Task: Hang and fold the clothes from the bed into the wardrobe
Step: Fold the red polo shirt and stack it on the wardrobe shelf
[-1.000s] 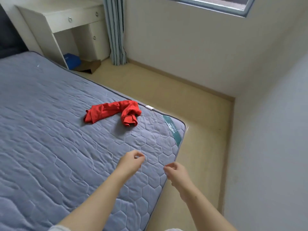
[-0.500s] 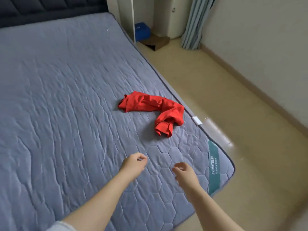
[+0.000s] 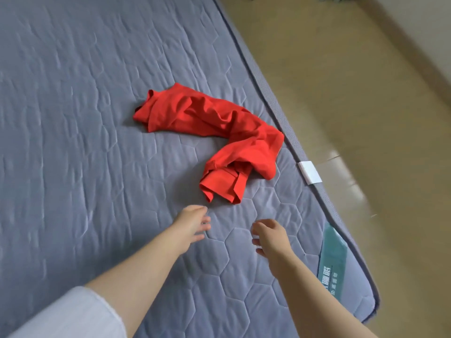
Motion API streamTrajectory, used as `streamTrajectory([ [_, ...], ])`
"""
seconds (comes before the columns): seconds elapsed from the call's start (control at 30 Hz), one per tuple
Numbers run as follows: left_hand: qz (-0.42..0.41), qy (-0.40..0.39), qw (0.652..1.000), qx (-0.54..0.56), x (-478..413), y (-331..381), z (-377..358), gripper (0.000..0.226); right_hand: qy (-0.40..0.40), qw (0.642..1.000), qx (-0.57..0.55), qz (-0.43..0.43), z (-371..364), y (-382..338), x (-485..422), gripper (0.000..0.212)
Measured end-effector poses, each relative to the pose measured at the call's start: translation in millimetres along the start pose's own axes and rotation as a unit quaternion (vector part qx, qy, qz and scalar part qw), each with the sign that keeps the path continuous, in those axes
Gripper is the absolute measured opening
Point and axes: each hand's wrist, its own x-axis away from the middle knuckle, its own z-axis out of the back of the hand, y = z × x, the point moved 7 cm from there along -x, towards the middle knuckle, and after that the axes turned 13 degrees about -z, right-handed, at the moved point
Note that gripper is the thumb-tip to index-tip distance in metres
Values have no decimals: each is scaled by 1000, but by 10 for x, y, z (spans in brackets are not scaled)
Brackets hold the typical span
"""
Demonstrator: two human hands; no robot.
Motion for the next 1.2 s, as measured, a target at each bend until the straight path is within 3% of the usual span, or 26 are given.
streamTrajectory([
  [0.07,-8,8,1000,14,-247,-3,-224,33,0,1000,-21,-13,71,59,-173,12],
  [0.13,1,19,994,106,-401,29,-412,43,-2,999,-35,-30,109,160,-271,9],
  [0.2,6,51,977,206,-543,87,-517,42,-18,999,-34,-39,99,254,-316,6],
  [0.37,-41,114,944,308,-609,328,-527,31,-30,998,-44,-36,141,313,-265,6],
  [0.47,-145,140,962,184,-269,419,-161,17,-18,997,-63,-28,116,331,-55,8],
  [0.57,-233,176,953,80,169,406,388,14,-27,997,-75,-19,-71,337,288,10],
  [0.77,-263,194,945,15,1073,271,1497,17,-76,995,-55,36,-757,250,1221,13],
  [0.97,-293,212,918,163,2177,170,2563,18,-119,987,-52,98,-1546,344,2474,11],
  [1.13,-304,122,929,174,3012,16,3153,19,-137,979,-5,154,-2170,650,3377,8],
  [1.2,-305,71,936,159,3295,3,3337,20,-125,972,38,195,-2357,694,3653,21],
])
